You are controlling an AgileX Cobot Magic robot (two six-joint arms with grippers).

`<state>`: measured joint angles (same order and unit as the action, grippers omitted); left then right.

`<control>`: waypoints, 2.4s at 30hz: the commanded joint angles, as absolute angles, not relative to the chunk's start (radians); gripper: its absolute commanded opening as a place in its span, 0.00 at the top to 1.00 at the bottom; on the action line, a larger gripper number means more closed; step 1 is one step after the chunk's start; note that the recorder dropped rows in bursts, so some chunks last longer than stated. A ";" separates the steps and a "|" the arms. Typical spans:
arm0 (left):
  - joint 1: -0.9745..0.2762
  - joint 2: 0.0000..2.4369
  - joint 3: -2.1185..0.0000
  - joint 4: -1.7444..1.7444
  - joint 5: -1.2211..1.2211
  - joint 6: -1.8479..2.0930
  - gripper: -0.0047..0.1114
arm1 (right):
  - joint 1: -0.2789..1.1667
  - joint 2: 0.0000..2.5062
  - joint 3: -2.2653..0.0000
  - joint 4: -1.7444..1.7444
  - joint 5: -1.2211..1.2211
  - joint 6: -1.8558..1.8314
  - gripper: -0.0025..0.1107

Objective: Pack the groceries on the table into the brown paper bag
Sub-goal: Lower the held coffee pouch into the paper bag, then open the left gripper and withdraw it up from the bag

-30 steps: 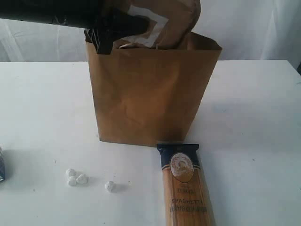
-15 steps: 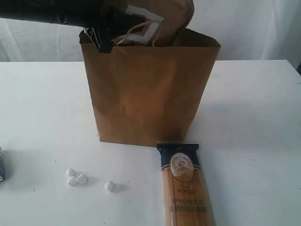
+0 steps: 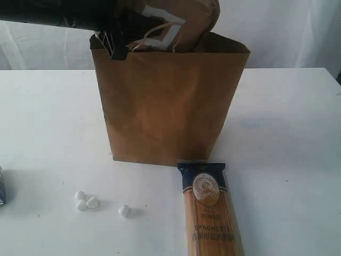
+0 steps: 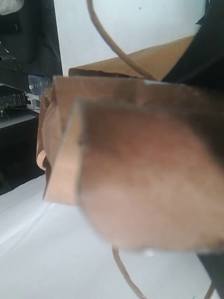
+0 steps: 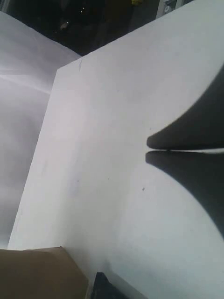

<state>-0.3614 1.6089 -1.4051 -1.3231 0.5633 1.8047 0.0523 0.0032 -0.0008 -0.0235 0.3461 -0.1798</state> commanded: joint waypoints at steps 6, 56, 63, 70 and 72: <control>-0.362 1.598 -1.409 -1.352 0.602 1.767 0.51 | 0.050 0.000 0.000 -0.026 0.342 -0.160 0.98; -0.362 1.559 -1.475 -1.350 0.578 1.729 0.30 | 0.050 0.000 0.000 -0.026 0.342 -0.160 0.98; -0.362 1.546 -1.479 -1.350 0.604 1.729 0.30 | 0.050 0.000 0.000 -0.026 0.342 -0.160 0.98; -0.362 1.493 -1.479 -1.329 0.536 1.800 0.30 | 0.050 0.000 0.000 -0.026 0.342 -0.160 0.98; -0.362 1.485 -1.479 -1.329 0.500 1.793 0.30 | 0.050 0.000 0.000 -0.026 0.342 -0.160 0.98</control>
